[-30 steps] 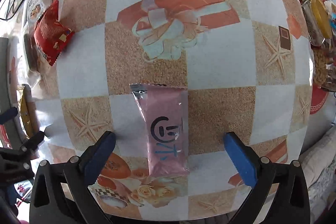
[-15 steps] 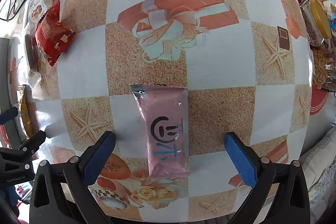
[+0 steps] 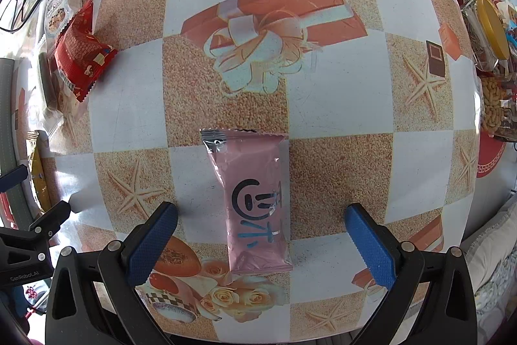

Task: Organize snacks

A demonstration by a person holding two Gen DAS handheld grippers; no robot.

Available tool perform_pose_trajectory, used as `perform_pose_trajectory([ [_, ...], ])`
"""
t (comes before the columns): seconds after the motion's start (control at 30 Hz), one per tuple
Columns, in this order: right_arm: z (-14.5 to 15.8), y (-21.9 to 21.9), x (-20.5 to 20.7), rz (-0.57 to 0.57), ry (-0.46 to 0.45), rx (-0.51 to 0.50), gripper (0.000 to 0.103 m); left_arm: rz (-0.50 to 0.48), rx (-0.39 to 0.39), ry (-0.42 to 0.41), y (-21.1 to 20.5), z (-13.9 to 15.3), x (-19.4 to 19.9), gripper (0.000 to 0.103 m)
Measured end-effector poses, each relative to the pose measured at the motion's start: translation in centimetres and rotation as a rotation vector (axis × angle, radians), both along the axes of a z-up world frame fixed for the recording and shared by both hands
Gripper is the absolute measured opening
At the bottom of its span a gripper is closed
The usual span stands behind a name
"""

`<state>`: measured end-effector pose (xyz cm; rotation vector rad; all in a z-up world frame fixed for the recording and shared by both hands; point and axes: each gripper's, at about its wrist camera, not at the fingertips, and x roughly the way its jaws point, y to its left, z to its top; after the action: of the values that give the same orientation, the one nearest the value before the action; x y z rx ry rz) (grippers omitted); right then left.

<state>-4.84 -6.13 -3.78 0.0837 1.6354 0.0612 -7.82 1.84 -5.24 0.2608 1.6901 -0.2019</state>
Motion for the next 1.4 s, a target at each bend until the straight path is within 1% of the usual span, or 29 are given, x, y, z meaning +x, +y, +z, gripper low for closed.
perform_pose_trajectory([
  [0.5, 0.0, 0.0, 0.1, -0.001, -0.002, 0.000, 0.103, -0.002, -0.002, -0.003, 0.0, 0.0, 0.0, 0.103],
  [0.83, 0.1, -0.1, -0.3, 0.001, -0.031, -0.001, 0.103, 0.002, -0.008, -0.017, 0.0, 0.1, 0.0, 0.103],
  [1.0, 0.0, 0.0, -0.1, 0.006, -0.006, -0.002, 0.103, 0.009, -0.002, -0.008, -0.3, 0.1, 0.6, 0.103],
  [1.07, 0.0, 0.0, -0.1, 0.011, -0.002, -0.005, 0.103, 0.013, -0.002, 0.006, -0.4, 0.0, 1.0, 0.100],
  [1.1, 0.1, 0.1, -0.2, 0.013, -0.001, -0.007, 0.102, 0.009, -0.003, 0.005, -0.6, 0.2, 1.1, 0.095],
  [1.13, 0.3, 0.1, -0.3, 0.013, -0.004, -0.005, 0.097, 0.000, -0.007, -0.001, -0.8, 0.4, 1.2, 0.091],
  [1.17, 0.6, 0.3, -0.4, 0.015, -0.012, -0.004, 0.094, -0.011, -0.012, -0.010, -1.1, 0.8, 1.3, 0.083],
  [1.2, 1.0, 0.5, -0.5, 0.022, -0.022, -0.003, 0.085, -0.023, -0.018, -0.020, -1.4, 1.1, 1.4, 0.073],
  [1.23, 1.3, 0.7, -0.5, 0.028, -0.029, -0.001, 0.074, -0.032, -0.022, -0.028, -1.6, 1.4, 1.5, 0.068],
  [1.27, 1.7, 1.0, -0.6, 0.036, -0.039, 0.001, 0.068, -0.038, -0.027, -0.040, -1.8, 1.7, 1.6, 0.055],
  [1.3, 2.0, 1.1, -0.6, 0.040, -0.046, 0.002, 0.055, -0.043, -0.031, -0.050, -1.8, 1.9, 1.8, 0.042],
  [1.33, 2.2, 1.2, -0.6, 0.041, -0.052, 0.004, 0.038, -0.044, -0.037, -0.057, -1.8, 2.1, 2.0, 0.034],
  [1.37, 2.4, 1.2, -0.5, 0.037, -0.054, 0.015, 0.028, -0.039, -0.050, -0.058, -1.7, 2.2, 2.3, 0.026],
  [1.4, 2.5, 1.2, -0.5, 0.024, -0.048, 0.038, 0.026, -0.024, -0.071, -0.049, -1.5, 2.2, 2.6, 0.024],
])
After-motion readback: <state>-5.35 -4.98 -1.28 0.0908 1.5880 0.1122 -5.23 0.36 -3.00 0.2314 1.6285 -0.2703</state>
